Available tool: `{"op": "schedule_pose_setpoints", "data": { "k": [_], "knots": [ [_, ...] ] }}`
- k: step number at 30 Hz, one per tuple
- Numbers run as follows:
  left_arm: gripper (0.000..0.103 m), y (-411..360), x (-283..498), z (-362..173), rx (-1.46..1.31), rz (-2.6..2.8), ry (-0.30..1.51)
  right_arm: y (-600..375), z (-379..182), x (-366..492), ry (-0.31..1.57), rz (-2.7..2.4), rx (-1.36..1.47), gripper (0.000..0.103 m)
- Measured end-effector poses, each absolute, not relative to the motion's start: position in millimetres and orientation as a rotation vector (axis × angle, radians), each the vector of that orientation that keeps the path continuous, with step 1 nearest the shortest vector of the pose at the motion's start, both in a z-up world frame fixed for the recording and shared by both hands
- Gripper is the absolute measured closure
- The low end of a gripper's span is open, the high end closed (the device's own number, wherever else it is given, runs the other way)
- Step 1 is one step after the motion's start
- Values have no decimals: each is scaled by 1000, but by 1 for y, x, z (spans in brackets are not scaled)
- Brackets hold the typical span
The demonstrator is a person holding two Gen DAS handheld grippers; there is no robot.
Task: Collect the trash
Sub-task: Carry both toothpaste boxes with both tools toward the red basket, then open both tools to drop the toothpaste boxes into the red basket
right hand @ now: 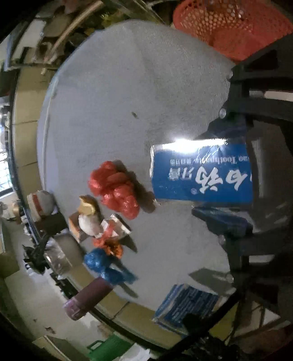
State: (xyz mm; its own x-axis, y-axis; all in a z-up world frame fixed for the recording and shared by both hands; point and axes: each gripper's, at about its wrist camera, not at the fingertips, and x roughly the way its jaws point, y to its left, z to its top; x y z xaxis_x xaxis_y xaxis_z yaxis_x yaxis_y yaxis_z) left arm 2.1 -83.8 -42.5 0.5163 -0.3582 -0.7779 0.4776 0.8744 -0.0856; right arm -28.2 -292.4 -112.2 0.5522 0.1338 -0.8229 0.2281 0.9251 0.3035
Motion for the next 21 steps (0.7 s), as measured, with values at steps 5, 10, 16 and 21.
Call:
{"op": "schedule_pose_setpoints", "data": {
  "k": [5,10,16,21],
  "knots": [
    [55,-107,-3,-40,197,-553,893,-312,-97,-52,898,-60,479,48],
    [55,-160,-16,-35,252,-704,901,-368,-76,-110,777,-159,581,48],
    [55,-256,-37,-36,324,-960,917,-452,-85,-193,687,-338,779,48],
    [55,-337,-60,-48,367,-1126,959,-493,-115,-244,631,-435,954,47]
  ]
}}
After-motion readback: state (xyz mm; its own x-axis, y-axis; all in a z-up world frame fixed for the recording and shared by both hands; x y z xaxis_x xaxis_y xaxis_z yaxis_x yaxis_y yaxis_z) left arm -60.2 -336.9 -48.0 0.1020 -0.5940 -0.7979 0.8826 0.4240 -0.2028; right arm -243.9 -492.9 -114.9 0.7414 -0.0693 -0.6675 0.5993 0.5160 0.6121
